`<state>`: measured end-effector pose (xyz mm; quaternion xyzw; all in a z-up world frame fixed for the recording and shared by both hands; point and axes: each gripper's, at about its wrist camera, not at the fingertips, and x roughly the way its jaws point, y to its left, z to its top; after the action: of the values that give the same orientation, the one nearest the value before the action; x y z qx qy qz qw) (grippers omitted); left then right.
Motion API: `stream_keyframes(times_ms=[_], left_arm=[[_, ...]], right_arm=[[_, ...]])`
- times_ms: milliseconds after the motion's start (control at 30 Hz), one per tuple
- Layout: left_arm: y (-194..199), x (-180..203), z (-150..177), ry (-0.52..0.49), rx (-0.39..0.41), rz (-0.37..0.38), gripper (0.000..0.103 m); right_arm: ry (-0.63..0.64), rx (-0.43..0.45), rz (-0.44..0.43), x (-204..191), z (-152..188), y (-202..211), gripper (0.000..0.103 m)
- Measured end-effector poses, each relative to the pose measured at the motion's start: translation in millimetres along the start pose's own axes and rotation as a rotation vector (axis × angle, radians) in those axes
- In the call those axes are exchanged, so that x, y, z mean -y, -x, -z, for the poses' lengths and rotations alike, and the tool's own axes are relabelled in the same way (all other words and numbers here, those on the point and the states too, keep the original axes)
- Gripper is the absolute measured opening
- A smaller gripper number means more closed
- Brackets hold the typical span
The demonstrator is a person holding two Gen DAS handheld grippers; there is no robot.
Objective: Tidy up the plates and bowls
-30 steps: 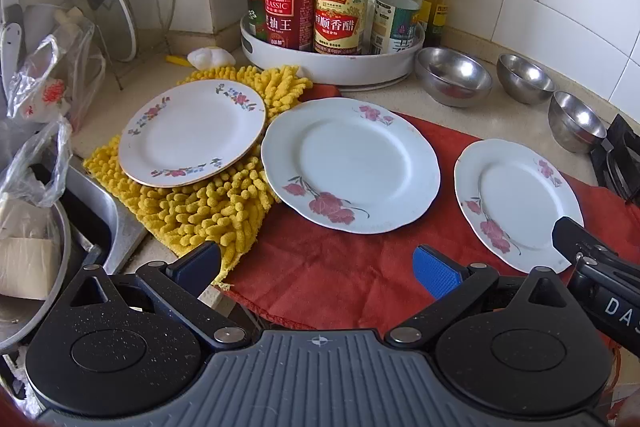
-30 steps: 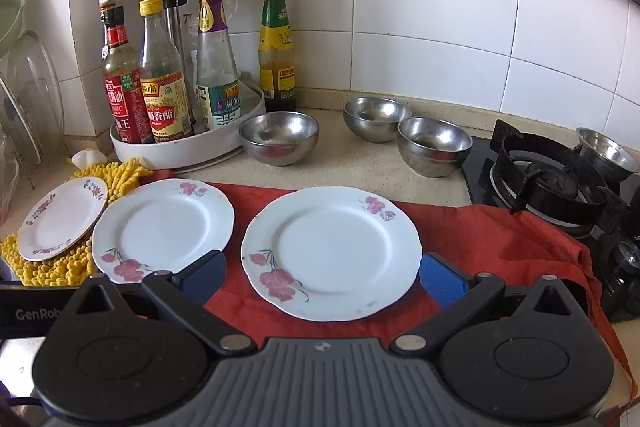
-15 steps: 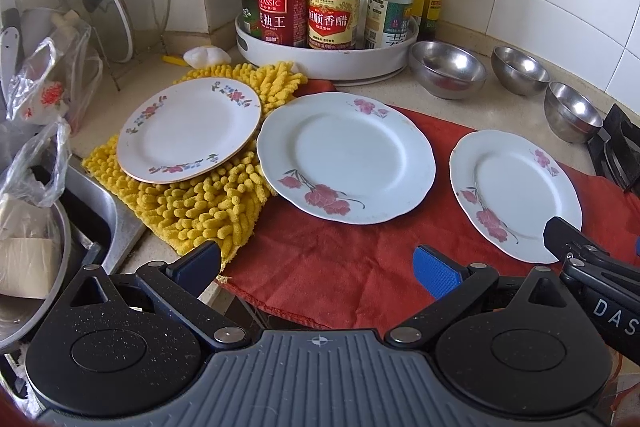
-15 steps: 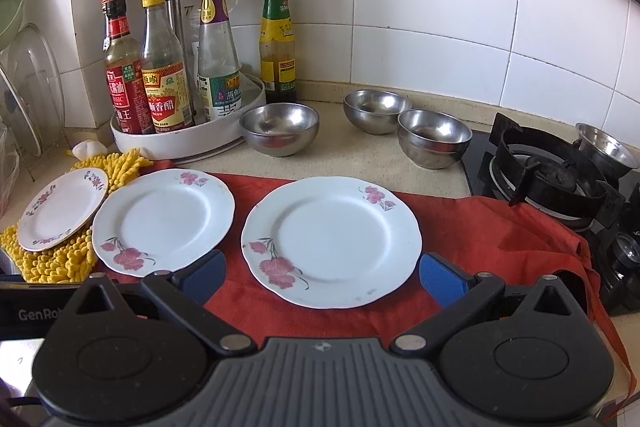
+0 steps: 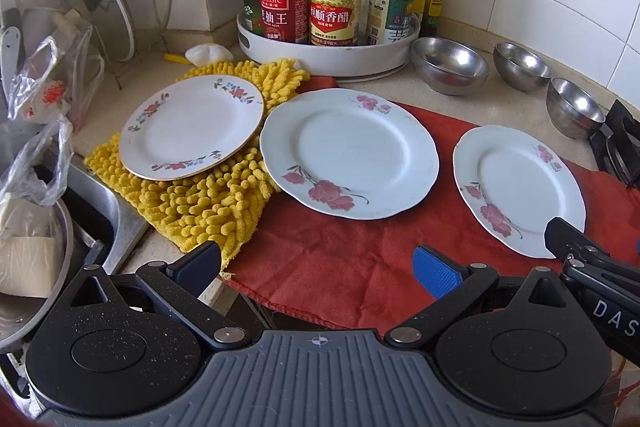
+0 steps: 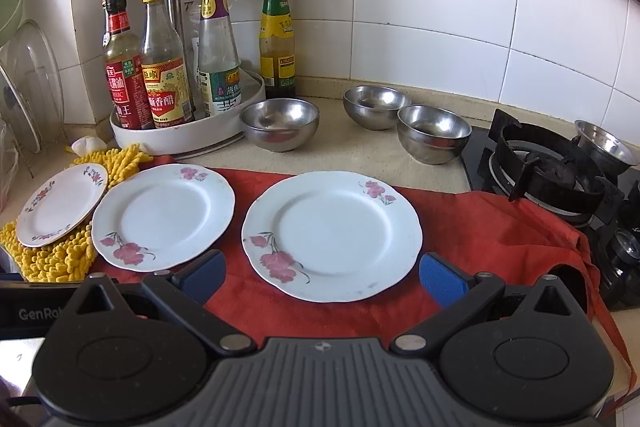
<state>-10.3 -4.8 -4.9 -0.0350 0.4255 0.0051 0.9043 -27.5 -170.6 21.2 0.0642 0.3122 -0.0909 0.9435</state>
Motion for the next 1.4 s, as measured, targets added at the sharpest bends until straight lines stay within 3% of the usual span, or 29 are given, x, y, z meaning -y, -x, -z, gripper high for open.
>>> stream_keyframes(times_ms=[1400], left_arm=[[-9.5,1.8,0.3,-0.017,0.006,0.002,0.103]], right_arm=[[0.007,-0.031,0.013,0.3,-2.7,-9.6,0.102]])
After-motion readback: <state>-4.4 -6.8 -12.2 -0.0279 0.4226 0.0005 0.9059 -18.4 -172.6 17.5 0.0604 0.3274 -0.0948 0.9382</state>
